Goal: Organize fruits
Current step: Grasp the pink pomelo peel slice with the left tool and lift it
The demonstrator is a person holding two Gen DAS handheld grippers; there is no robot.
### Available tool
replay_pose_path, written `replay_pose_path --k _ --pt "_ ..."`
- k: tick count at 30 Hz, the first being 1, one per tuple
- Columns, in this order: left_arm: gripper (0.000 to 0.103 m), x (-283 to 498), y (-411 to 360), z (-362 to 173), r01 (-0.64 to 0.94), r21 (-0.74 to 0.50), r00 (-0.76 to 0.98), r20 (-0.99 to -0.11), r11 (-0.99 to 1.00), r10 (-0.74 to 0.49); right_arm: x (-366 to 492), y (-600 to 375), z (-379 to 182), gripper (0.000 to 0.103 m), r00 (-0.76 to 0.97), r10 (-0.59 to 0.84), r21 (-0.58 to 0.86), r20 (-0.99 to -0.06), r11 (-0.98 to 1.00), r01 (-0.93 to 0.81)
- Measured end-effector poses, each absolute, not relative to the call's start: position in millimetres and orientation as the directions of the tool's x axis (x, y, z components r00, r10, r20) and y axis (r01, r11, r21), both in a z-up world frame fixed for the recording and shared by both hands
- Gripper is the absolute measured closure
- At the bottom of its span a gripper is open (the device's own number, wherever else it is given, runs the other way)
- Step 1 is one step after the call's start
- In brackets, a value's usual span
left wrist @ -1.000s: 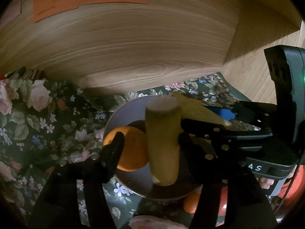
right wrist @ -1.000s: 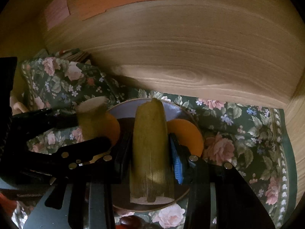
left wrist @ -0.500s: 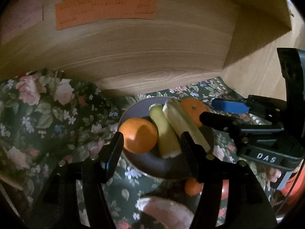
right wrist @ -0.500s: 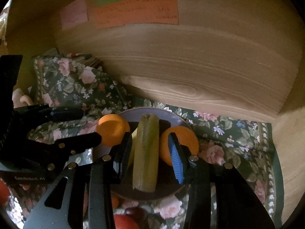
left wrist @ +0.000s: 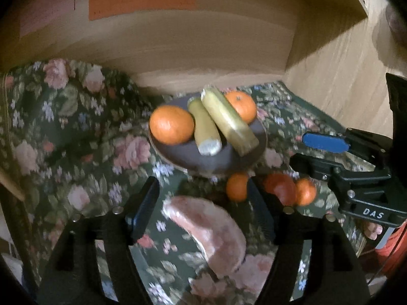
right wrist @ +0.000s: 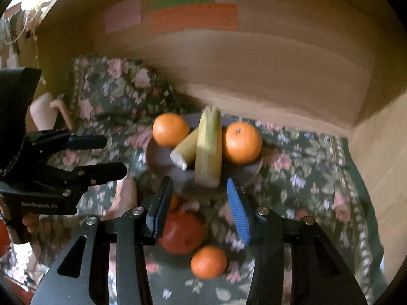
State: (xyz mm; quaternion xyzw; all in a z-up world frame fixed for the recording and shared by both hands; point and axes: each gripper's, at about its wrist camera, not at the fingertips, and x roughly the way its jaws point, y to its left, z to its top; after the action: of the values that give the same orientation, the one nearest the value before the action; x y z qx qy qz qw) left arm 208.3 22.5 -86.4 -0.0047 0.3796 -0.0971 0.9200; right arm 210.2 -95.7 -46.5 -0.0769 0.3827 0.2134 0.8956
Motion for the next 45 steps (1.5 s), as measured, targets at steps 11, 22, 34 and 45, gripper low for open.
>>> replay_pose_path --k 11,22,34,45 --pt "0.020 197 11 -127 0.138 -0.101 0.621 -0.766 0.985 -0.166 196 -99 -63 0.050 0.569 0.350 0.059 -0.744 0.883 -0.466" --pt "0.041 195 7 -139 0.151 -0.065 0.630 -0.763 0.986 -0.147 203 -84 -80 0.050 0.508 0.323 0.023 -0.799 0.859 -0.511" --pt "0.061 181 35 -133 0.201 -0.087 0.605 -0.773 0.976 -0.193 212 -77 -87 0.049 0.499 0.270 -0.033 -0.824 0.856 -0.516" --pt "0.060 169 49 -128 0.226 -0.110 0.570 -0.791 0.968 -0.223 213 -82 -84 0.056 0.489 0.296 0.003 -0.820 0.858 -0.514"
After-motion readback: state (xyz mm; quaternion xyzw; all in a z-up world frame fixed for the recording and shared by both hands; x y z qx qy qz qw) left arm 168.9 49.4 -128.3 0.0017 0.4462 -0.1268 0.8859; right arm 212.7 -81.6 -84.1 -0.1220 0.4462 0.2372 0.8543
